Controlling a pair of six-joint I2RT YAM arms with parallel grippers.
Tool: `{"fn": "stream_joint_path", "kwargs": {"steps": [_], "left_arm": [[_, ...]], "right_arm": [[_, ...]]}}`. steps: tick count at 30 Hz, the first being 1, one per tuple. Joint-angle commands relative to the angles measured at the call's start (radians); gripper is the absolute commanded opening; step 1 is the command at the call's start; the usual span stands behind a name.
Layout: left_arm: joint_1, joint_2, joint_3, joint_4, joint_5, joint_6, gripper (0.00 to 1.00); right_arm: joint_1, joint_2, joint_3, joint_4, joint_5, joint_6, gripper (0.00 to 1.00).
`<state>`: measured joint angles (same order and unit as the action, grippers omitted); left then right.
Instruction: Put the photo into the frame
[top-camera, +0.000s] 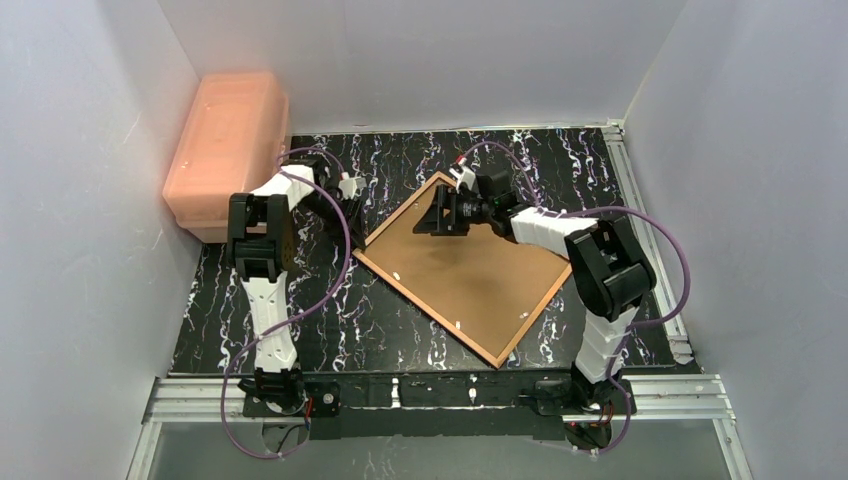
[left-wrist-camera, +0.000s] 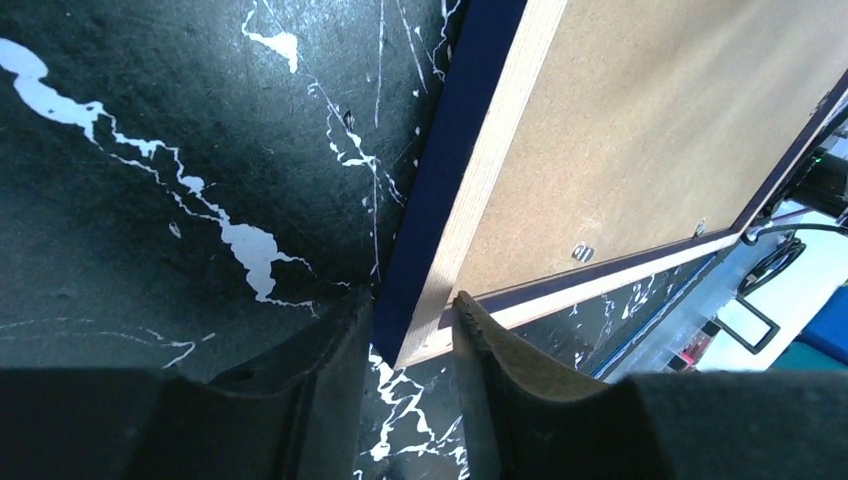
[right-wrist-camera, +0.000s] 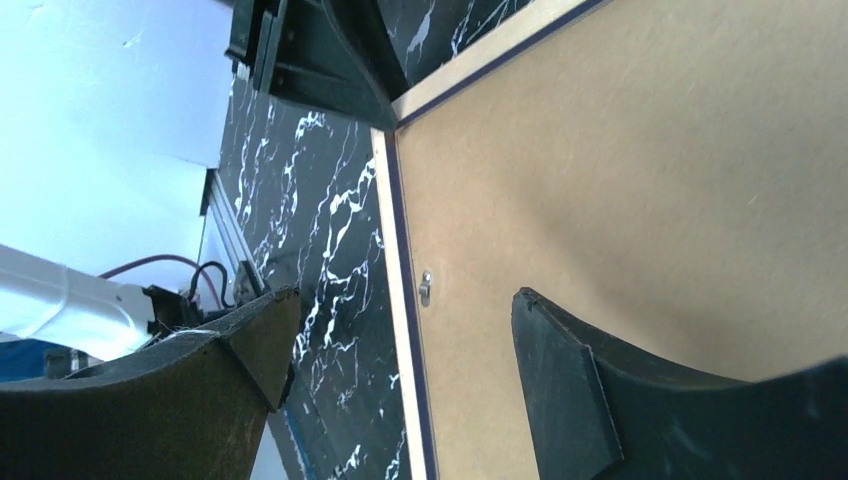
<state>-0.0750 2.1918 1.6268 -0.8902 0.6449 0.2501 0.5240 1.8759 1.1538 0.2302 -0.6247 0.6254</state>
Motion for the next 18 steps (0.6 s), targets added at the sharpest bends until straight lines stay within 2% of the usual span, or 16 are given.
{"fn": "stream_joint_path", "kwargs": {"steps": [1,8,18], "left_arm": [[0.003,-0.061,0.043,-0.075,-0.037,0.057,0.37],[0.002,-0.137,-0.027,-0.077,0.015,0.127,0.41],[-0.01,-0.122,-0.076,-0.005,-0.017,0.201,0.38]], "right_arm": [[0.027,-0.08,-0.05,0.054,-0.046,0.024,0.85],[0.113,-0.075,-0.007,-0.094,-0.006,-0.063,0.83],[0.192,0.057,0.123,-0.216,-0.086,-0.184,0.81]]}}
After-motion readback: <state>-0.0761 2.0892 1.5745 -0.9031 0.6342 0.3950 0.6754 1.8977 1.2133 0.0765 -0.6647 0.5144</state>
